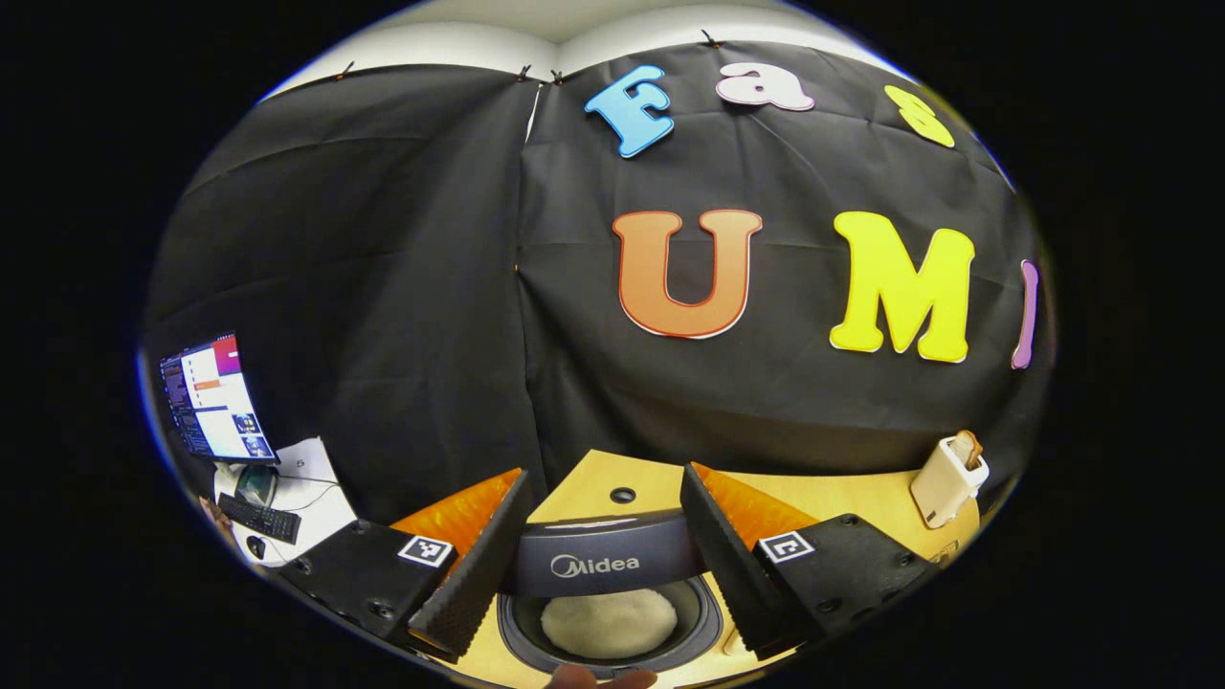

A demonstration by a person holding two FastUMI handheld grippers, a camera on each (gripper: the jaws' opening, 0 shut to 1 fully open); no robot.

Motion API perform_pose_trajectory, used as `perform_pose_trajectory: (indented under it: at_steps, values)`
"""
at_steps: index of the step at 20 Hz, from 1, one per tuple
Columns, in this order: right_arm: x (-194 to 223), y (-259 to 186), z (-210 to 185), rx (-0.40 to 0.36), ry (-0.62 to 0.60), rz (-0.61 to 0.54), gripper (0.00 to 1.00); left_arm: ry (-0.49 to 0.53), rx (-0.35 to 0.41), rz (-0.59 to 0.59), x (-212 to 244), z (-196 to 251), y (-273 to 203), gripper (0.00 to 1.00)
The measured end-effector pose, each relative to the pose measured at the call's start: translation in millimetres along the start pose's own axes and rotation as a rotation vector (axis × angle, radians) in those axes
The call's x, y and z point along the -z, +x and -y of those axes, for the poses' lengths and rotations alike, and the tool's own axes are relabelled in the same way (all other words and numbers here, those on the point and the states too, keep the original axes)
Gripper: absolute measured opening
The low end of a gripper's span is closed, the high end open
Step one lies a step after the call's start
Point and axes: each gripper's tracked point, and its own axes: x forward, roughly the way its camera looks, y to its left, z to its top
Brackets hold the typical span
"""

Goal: Close the left gripper, press the button to open the rice cooker; take a wooden spoon from the chopstick holder with the right hand, scoop a spoonful of rice and pour it into the rice cooker, then put the wooden spoon back into the chopstick holder.

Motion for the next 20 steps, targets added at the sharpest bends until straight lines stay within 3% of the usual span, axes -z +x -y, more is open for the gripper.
perform_pose_trajectory:
  at_steps: [2,3,4,6,10,11,12,20]
  values:
    - [0.2,-3.8,1.5,0.011,0.005,0.005,0.96,0.013,0.020,-0.002,18.8,5.0,-12.1,1.00]
    - [0.6,-5.6,0.5,0.009,0.008,0.005,0.92,0.015,0.034,-0.004,28.1,7.2,-17.2,1.00]
    - [1.6,-8.4,0.7,0.009,0.012,0.006,0.96,0.007,0.045,-0.013,38.5,10.7,-21.6,0.99]
    - [1.4,-12.7,0.8,0.017,0.010,0.010,0.92,-0.007,0.059,-0.032,59.2,15.7,-30.3,0.99]
    - [-2.2,-19.0,-4.5,0.036,-0.009,0.035,0.95,-0.008,0.051,-0.012,90.7,18.0,-40.4,0.99]
    - [-2.3,-19.9,-8.4,0.028,-0.009,0.036,0.92,-0.010,0.049,-0.012,98.4,18.2,-41.5,0.99]
    - [-1.7,-20.9,-11.9,0.019,-0.011,0.036,0.96,-0.009,0.050,-0.014,106.2,19.8,-42.5,0.98]
    - [8.4,-16.5,-23.9,0.017,-0.041,0.003,0.92,0.004,0.060,0.014,133.6,23.3,-44.1,0.99]
